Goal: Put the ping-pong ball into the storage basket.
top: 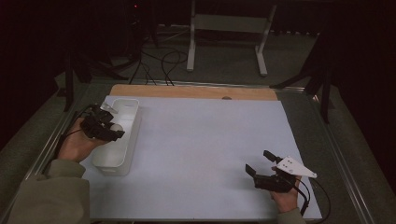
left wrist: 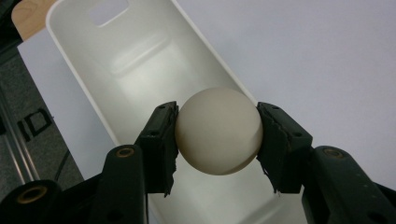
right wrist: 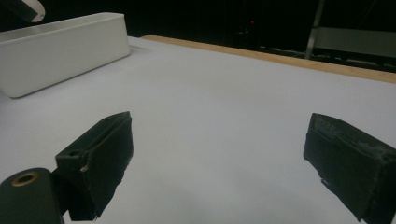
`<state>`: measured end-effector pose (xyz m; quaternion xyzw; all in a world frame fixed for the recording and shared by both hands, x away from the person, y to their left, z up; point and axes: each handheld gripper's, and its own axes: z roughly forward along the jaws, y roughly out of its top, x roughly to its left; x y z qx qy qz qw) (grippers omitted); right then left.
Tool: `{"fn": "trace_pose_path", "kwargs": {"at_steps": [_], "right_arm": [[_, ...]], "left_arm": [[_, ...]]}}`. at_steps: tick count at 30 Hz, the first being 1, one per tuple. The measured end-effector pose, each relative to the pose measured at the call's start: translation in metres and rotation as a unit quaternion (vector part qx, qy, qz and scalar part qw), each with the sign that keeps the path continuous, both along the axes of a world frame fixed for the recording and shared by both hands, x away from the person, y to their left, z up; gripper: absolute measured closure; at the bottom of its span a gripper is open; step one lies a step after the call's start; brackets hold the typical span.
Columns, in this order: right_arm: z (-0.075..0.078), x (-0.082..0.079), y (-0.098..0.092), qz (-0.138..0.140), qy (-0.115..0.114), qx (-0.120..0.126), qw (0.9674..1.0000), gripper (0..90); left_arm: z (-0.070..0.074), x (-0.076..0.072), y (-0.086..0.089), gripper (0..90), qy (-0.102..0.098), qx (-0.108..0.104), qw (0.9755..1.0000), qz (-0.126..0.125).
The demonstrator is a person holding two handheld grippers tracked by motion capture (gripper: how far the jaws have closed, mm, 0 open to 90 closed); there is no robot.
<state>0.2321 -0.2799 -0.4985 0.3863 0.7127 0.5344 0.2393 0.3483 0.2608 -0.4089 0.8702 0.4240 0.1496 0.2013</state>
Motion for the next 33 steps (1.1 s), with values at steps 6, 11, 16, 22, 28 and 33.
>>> {"fn": "trace_pose_path", "kwargs": {"at_steps": [6,11,16,22,28,33], "right_arm": [[0.0,0.0,-0.0002,0.0,-0.001,0.0,1.0,8.1],[-0.0001,0.0,0.0001,0.0,0.0,0.0,1.0,8.1],[-0.0001,0.0,0.0001,0.0,0.0,0.0,1.0,8.1],[-0.0005,0.0002,0.001,0.0,0.002,0.001,1.0,8.1],[-0.0008,0.0007,0.001,0.002,0.001,0.0,1.0,8.1],[-0.0006,0.0006,0.001,0.001,0.002,0.001,1.0,8.1]], "left_arm": [[-0.0022,0.0,0.0011,51.2,0.003,0.002,1.0,0.002],[-0.0024,0.0001,0.0018,50.9,0.005,0.001,1.0,0.003],[-0.0017,0.0029,0.0039,10.9,-0.003,-0.004,0.999,0.045],[-0.0008,0.003,0.0034,0.1,0.003,-0.007,0.9991,0.041],[0.0019,0.002,0.0022,0.1,-0.008,-0.014,0.9992,0.037],[0.0036,0.002,0.0016,0.1,-0.015,-0.018,0.9991,0.036]]}}
